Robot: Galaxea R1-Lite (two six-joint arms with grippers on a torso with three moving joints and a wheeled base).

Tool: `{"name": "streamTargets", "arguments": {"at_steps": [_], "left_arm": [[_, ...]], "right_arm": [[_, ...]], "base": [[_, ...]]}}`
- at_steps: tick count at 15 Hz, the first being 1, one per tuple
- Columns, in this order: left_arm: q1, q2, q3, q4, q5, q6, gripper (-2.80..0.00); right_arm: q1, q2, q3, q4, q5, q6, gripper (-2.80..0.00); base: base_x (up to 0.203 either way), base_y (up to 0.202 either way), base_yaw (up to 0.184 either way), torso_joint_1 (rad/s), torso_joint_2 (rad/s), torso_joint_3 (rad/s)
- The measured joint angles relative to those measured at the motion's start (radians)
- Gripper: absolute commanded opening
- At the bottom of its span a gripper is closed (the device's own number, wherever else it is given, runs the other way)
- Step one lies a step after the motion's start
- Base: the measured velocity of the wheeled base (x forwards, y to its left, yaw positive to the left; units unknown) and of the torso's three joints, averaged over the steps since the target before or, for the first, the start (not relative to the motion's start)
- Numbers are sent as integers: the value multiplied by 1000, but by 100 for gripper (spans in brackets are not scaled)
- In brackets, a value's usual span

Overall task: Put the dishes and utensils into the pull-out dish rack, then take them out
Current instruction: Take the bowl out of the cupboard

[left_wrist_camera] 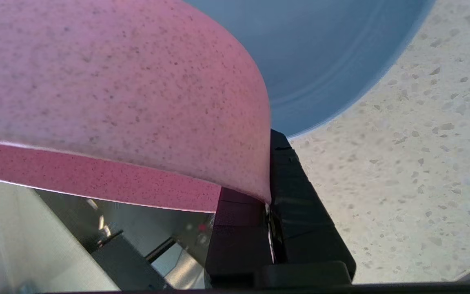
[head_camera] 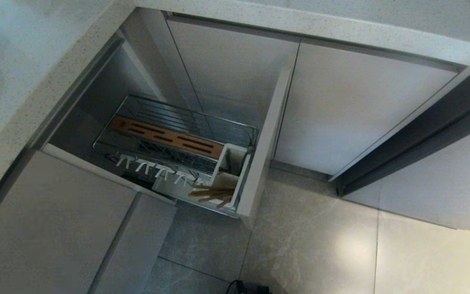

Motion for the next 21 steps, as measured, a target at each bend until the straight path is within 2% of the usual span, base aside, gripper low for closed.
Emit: {"name": "streamTargets", "arguments": {"at_steps": [6, 10, 20, 21], "left_arm": [[-5, 28, 1, -8, -68, -21, -280], [-5, 48, -1, -25, -81, -50, -280], [-8, 63, -1, -63, -83, -72, -280], [-8, 63, -1, -65, -82, -72, 0]], "right_arm": [[0, 0, 0, 0, 0, 0, -280], [0, 0, 0, 0, 0, 0, -280], [0, 0, 0, 0, 0, 0, -280], [0, 0, 0, 0, 0, 0, -280]], "base": [[0, 0, 0, 0, 0, 0], [0, 0, 0, 0, 0, 0], [0, 0, 0, 0, 0, 0], [0, 0, 0, 0, 0, 0]]}}
